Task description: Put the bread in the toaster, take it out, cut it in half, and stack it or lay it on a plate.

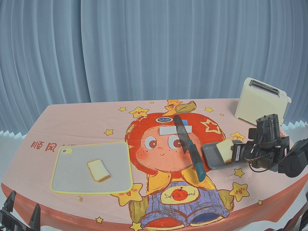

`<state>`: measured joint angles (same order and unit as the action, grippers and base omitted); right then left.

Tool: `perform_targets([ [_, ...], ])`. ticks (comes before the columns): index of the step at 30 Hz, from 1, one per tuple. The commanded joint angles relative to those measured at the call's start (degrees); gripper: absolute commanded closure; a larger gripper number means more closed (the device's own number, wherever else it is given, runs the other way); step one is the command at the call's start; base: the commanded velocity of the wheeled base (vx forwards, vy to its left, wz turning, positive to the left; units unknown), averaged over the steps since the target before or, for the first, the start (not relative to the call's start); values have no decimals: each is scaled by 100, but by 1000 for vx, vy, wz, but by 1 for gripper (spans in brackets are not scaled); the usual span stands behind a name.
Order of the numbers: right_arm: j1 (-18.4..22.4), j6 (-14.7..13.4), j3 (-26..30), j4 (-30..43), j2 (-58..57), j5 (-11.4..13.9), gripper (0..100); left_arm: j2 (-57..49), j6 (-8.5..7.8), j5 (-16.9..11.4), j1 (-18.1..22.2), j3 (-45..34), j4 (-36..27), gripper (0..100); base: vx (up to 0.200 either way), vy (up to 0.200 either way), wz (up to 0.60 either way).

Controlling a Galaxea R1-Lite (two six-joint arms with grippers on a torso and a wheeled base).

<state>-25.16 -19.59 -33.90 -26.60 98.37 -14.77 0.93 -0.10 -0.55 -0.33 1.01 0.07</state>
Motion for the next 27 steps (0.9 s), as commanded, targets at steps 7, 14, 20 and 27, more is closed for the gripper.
perform_targets([
  [7, -6, -1, 6, -3, 25, 1, 100, -57, 1, 2, -2, -101, 1, 0, 0, 0, 0],
  [14, -6, -1, 15, -3, 25, 1, 100, -57, 1, -7, -2, -101, 1, 0, 0, 0, 0],
  [20, -6, 8, 15, -3, 25, -8, 100, -57, 1, -7, -2, -101, 1, 0, 0, 0, 0],
  [27, -6, -1, 15, -3, 7, -8, 0, -57, 1, -7, -2, -101, 1, 0, 0, 0, 0],
])
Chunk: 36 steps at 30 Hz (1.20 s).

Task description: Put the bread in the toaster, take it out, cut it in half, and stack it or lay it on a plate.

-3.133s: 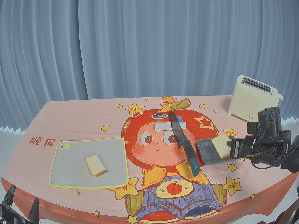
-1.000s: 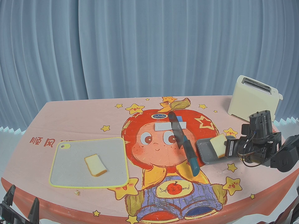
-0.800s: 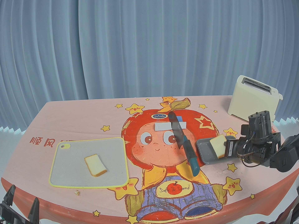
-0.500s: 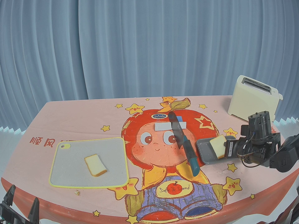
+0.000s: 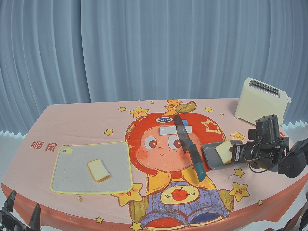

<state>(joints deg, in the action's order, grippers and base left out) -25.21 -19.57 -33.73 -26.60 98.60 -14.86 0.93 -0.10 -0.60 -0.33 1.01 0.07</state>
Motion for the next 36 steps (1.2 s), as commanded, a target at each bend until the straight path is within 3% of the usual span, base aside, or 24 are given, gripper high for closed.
perform_targets([
  [1, -10, -3, 7, -3, -25, 1, 0, -57, 1, -2, -2, -101, 1, 0, 0, 0, 0],
  [36, -63, 14, 42, -3, -350, -26, 0, -57, 10, -2, -2, -101, 1, 0, 0, 0, 0],
])
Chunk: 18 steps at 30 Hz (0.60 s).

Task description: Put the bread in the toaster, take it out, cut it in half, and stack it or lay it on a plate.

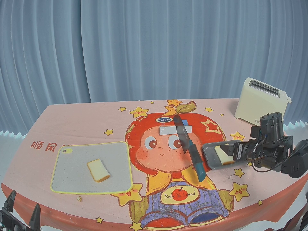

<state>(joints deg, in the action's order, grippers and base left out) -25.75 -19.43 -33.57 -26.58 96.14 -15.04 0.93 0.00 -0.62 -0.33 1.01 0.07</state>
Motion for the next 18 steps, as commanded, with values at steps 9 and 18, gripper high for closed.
perform_targets([
  [9, -18, 10, 299, -14, -543, -7, 0, -57, 0, 1, -2, -101, 1, 0, 0, 0, 0],
  [18, 105, 54, 510, -14, -1167, -526, 0, -57, 0, 1, -2, -101, 1, 0, 0, 0, 0],
])
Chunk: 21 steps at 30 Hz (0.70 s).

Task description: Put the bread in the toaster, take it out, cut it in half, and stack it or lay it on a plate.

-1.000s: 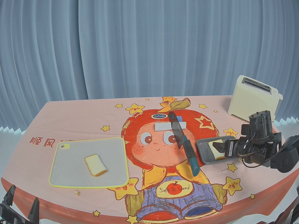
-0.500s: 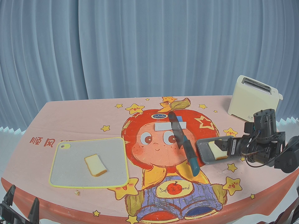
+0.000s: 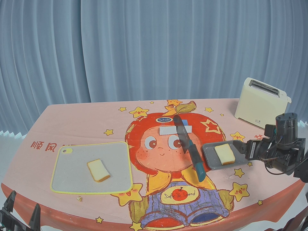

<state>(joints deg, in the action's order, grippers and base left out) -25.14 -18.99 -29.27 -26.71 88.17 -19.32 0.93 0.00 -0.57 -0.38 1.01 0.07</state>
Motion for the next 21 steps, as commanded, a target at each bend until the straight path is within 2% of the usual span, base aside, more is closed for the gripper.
perform_targets([
  [1, 44, 18, 194, -1, -521, -186, 0, -57, 9, 5, 3, -101, 1, 0, 0, 0, 0],
  [6, 26, 54, 501, 8, -1276, -379, 0, -57, 18, 5, 3, -101, 1, 0, 0, 0, 0],
  [16, 527, 361, 1046, 8, -2445, -371, 0, -57, 26, 5, 3, -101, 1, 0, 0, 0, 0],
  [17, 677, 405, 1204, 8, -2762, -309, 0, -57, 26, 5, 3, -101, 1, 0, 0, 0, 0],
  [21, 738, 537, 1450, 17, -3272, -309, 0, -57, 26, 5, 3, -101, 1, 0, 0, 0, 0],
])
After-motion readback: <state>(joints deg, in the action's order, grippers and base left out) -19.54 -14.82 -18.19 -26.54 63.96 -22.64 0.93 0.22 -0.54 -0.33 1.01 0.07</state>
